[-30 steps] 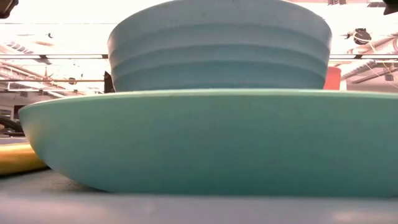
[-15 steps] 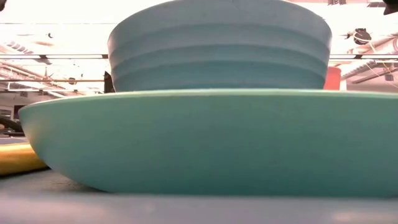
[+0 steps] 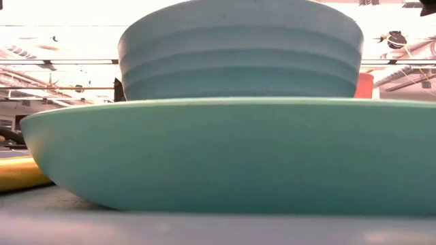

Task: Set up tray
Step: Put the yellow knife on the yellow napkin to the right of the orange spoon

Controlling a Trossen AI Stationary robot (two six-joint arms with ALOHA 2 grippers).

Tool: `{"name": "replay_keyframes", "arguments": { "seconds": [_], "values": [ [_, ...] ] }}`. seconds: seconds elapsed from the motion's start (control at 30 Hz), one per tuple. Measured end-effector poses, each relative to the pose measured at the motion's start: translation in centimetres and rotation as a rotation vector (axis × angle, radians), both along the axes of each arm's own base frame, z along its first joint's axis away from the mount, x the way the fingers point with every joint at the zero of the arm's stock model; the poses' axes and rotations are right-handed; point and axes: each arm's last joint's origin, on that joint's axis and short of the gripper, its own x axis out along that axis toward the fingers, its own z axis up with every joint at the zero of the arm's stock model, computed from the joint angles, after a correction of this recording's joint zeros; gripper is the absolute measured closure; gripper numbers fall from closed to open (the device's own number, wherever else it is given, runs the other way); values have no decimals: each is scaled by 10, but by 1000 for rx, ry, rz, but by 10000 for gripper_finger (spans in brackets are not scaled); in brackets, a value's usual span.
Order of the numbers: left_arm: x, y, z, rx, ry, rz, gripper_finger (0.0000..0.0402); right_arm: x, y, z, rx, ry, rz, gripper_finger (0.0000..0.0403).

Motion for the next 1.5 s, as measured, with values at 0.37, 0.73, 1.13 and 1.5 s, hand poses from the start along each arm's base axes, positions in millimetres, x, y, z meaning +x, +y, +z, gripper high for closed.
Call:
{"name": "replay_keyframes", "arguments": {
  "seconds": [0.37, 0.73, 1.13, 1.5],
  "values": [
    [1, 2, -10, -31, 1, -10, 335, 0, 0, 0, 0, 0, 0, 385],
    [1, 0, -8, -36, -7, -25, 335, 0, 0, 0, 0, 0, 0, 385],
    [2, -2, -8, -29, -29, -45, 334, 0, 0, 0, 0, 0, 0, 385],
    [4, -4, -8, -44, -40, -80, 335, 0, 0, 0, 0, 0, 0, 385]
  ]
}}
